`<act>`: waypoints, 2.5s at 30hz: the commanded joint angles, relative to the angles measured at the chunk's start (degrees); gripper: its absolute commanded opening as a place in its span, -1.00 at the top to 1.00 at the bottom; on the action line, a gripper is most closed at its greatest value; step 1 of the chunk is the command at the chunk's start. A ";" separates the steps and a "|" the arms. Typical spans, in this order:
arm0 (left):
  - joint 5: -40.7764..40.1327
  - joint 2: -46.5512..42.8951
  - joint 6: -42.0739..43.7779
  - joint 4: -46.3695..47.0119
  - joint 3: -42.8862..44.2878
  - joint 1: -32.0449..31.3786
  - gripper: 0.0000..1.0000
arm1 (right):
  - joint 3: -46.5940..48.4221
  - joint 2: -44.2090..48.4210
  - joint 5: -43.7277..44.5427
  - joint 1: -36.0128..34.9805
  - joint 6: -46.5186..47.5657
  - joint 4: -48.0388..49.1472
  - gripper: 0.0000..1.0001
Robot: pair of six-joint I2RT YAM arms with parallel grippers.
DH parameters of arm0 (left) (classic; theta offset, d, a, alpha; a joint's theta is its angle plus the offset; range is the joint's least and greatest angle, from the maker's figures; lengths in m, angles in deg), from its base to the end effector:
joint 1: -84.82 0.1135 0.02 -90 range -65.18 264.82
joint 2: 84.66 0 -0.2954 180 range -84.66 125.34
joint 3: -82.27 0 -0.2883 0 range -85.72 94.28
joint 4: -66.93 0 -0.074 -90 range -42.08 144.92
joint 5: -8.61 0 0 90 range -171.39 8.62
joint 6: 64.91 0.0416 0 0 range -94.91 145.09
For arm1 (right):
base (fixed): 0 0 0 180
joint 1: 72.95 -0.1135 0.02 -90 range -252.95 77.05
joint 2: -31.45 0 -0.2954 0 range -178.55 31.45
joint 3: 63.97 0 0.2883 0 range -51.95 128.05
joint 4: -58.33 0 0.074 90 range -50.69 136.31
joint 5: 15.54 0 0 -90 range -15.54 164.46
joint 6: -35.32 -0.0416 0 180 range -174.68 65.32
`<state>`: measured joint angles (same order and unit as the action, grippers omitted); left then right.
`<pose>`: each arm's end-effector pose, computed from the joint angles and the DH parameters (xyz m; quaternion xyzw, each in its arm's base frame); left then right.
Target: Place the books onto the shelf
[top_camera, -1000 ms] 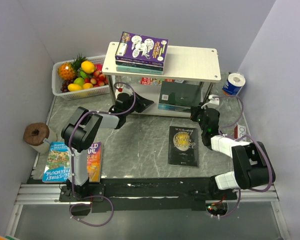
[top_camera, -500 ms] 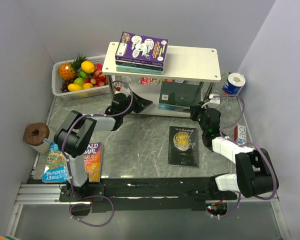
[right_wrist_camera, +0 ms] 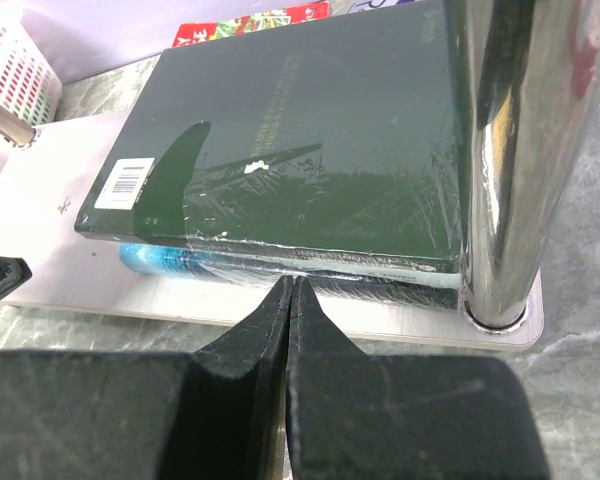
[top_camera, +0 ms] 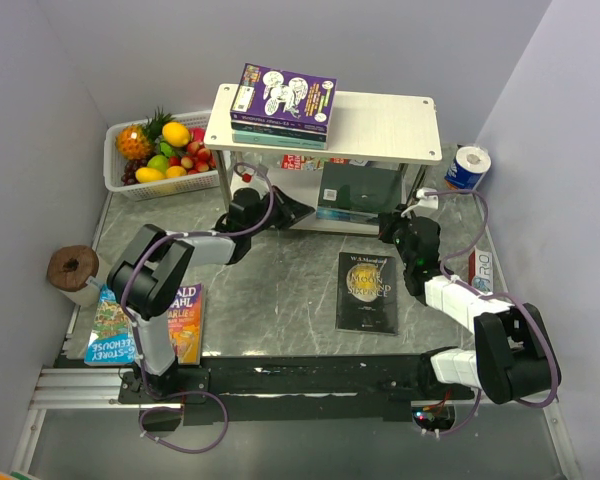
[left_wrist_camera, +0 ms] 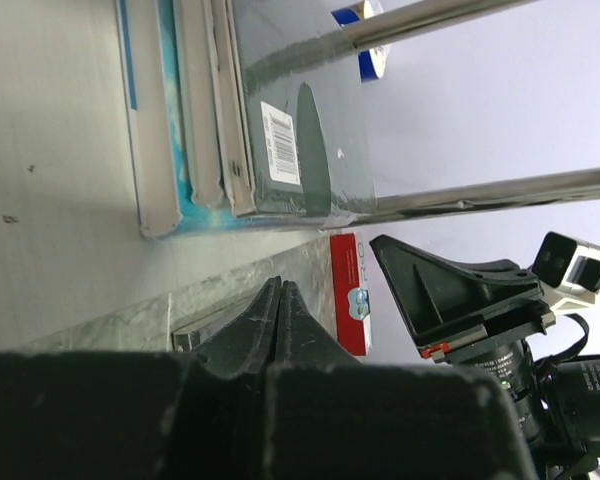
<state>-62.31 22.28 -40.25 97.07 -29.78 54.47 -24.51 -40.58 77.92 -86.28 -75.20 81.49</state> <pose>0.3747 -0.2351 0.1973 -0.1224 0.7468 -0.5600 0.3372 0.2787 0.0634 0.2204 0.0673 0.7597 0.1662 0.6251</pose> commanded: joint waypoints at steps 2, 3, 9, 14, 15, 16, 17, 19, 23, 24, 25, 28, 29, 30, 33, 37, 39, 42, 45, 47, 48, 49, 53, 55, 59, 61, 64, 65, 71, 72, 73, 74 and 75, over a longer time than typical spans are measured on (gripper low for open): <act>1.32 0.11 1.36 1.27 2.32 -0.85 0.97 | 2.09 1.54 0.76 -0.48 0.21 1.12 1.00; 1.41 0.46 1.36 0.92 2.76 -1.03 0.97 | 2.09 1.45 0.75 -0.56 0.21 1.03 1.00; 1.32 2.40 1.10 0.74 5.23 -1.12 0.97 | 2.35 2.24 0.75 -0.56 0.21 0.59 1.00; 1.23 4.07 0.65 0.65 6.81 -1.21 0.97 | 2.44 2.68 0.67 -0.57 0.12 0.42 1.00; 1.32 4.51 0.74 0.56 7.07 -1.29 0.97 | 2.53 2.68 0.67 -0.65 0.04 0.24 1.00; 1.32 4.60 0.65 0.48 7.42 -1.29 0.97 | 2.53 2.77 0.67 -0.57 0.21 0.24 1.00; 1.49 4.69 0.65 0.56 7.43 -1.29 0.97 | 2.53 2.77 0.75 -0.65 0.21 0.33 1.00; 1.58 4.69 0.83 0.56 7.43 -1.29 0.97 | 2.53 2.86 0.84 -0.65 0.21 0.33 1.00; 1.41 4.60 0.92 0.91 6.81 -1.20 0.97 | 2.53 2.51 0.67 -0.56 -0.05 0.50 1.00; 1.41 4.77 0.83 0.92 6.72 -1.20 0.97 | 2.62 2.33 0.75 -0.65 0.03 0.50 1.00; 1.41 4.95 0.83 1.00 6.72 -1.29 0.97 | 2.53 2.42 0.75 -0.57 0.03 0.59 1.00; 1.41 5.48 0.65 1.09 7.25 -1.29 0.97 | 2.44 2.68 1.02 -0.65 0.12 0.50 1.00; 1.41 5.65 0.65 1.09 7.42 -1.21 0.97 | 2.53 2.68 1.02 -0.57 0.12 0.42 1.00; 1.41 5.91 0.74 0.92 7.60 -1.29 0.97 | 2.53 2.77 1.11 -0.56 0.12 0.33 1.00; 1.32 6.35 0.83 0.65 8.65 -1.29 0.97 | 2.62 3.12 1.11 -0.65 0.21 -0.02 1.00; 1.32 6.88 0.74 0.30 9.53 -1.21 0.97 | 2.62 3.39 1.11 -0.65 0.30 -0.02 1.00; 1.23 7.23 0.74 0.21 10.06 -1.20 0.97 | 2.53 3.47 1.19 -0.57 0.30 -0.02 1.00; 1.14 7.50 0.74 0.13 10.41 -1.20 0.97 | 2.35 3.65 1.19 -0.57 0.21 -0.11 1.00; 1.14 7.94 0.65 0.21 10.59 -1.29 0.97 | 2.35 3.82 1.19 -0.65 0.21 -0.11 1.00; 1.06 8.02 0.65 0.21 10.77 -1.21 0.97 | 2.35 3.83 1.28 -0.65 0.21 -0.20 1.00; 1.06 8.20 0.57 0.21 10.94 -1.20 0.97 | 2.35 3.91 1.37 -0.57 0.21 -0.29 1.00; 0.88 8.38 0.57 0.30 10.94 -1.29 0.97 | 2.35 4.18 1.37 -0.65 0.21 -0.29 1.00; 0.62 7.85 0.30 0.65 11.03 -0.24 0.97 | 1.74 6.98 2.16 -0.65 -0.05 -0.90 1.00; 0.62 6.27 -0.14 1.09 10.51 0.64 0.97 | 1.30 11.09 6.36 -0.57 -1.89 -3.26 1.00; -1.05 2.06 1.35 0.30 9.36 2.92 0.97 | 1.91 17.00 15.25 -0.48 -6.64 -10.30 0.96; -1.40 1.35 1.88 -0.92 9.80 3.45 0.95 | 2.00 18.23 17.18 -0.48 -7.96 -12.49 0.73; -0.97 0.56 1.62 -1.19 9.45 4.24 0.89 | 2.53 18.77 15.97 -0.39 -8.49 -15.22 0.56; -0.88 -0.40 1.88 -1.28 8.58 4.16 0.88 | 2.53 18.85 14.74 -0.39 -7.88 -15.75 0.51; -6.04 -10.75 7.23 -11.96 -0.02 2.58 0.74 | 0.43 23.51 5.69 -0.74 -9.01 -23.64 0.24; -7.89 -12.52 8.12 -15.66 -1.18 2.05 0.71 | -0.28 25.34 4.89 -0.74 -9.37 -24.62 0.23; -9.82 -14.28 8.82 -19.00 -2.14 0.48 0.68 | -2.11 26.40 4.36 -0.83 -10.07 -25.59 0.21; -11.49 -17.52 11.00 -21.91 -4.33 -0.49 0.65 | -3.17 27.28 3.57 -0.92 -11.64 -27.16 0.21; -14.38 -19.20 12.24 -26.63 -5.57 -1.63 0.57 | -4.14 28.77 1.39 -0.92 -12.44 -28.14 0.14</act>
<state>-66.07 13.53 -35.31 83.36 -30.67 56.81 -25.32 -16.61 84.98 -86.63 -84.01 59.13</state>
